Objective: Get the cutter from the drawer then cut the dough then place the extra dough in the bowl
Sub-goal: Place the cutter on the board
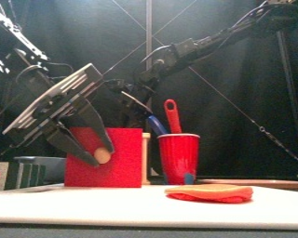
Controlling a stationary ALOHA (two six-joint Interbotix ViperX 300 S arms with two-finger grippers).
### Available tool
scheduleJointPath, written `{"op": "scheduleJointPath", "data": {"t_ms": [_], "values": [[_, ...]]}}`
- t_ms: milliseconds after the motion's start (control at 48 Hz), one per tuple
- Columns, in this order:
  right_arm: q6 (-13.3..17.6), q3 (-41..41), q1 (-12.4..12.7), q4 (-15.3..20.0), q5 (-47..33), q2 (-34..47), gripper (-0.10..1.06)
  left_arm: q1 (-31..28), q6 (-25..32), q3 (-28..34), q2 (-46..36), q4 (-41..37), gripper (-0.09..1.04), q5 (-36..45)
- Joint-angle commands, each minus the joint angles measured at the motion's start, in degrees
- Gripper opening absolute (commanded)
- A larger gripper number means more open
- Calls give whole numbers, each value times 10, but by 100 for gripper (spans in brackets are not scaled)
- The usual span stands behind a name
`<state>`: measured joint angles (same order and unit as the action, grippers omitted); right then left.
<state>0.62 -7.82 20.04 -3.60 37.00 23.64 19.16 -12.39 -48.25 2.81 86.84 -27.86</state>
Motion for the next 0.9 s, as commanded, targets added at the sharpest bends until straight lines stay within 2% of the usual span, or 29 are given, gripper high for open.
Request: {"op": "scheduleJointPath", "data": {"t_ms": [21,104,312,625,750,896], "values": [[0,0,-7,2,7,-5,4,-1,2,11,-5,-6,79,-3],[1,0,-9,2,7,-4,4,-1,2,11,-7,-7,83,-3],[0,-11,-16,-3,7,-14,4,-1,4,4,-20,-22,84,2],[-7,-23,-25,-4,6,-70,4,21,6,-48,-83,-50,84,6],[-11,0,-33,-4,22,-113,6,31,2,-90,-123,-137,83,6],[-9,61,-70,-2,8,-167,17,30,5,-130,-158,-243,83,5]]}}
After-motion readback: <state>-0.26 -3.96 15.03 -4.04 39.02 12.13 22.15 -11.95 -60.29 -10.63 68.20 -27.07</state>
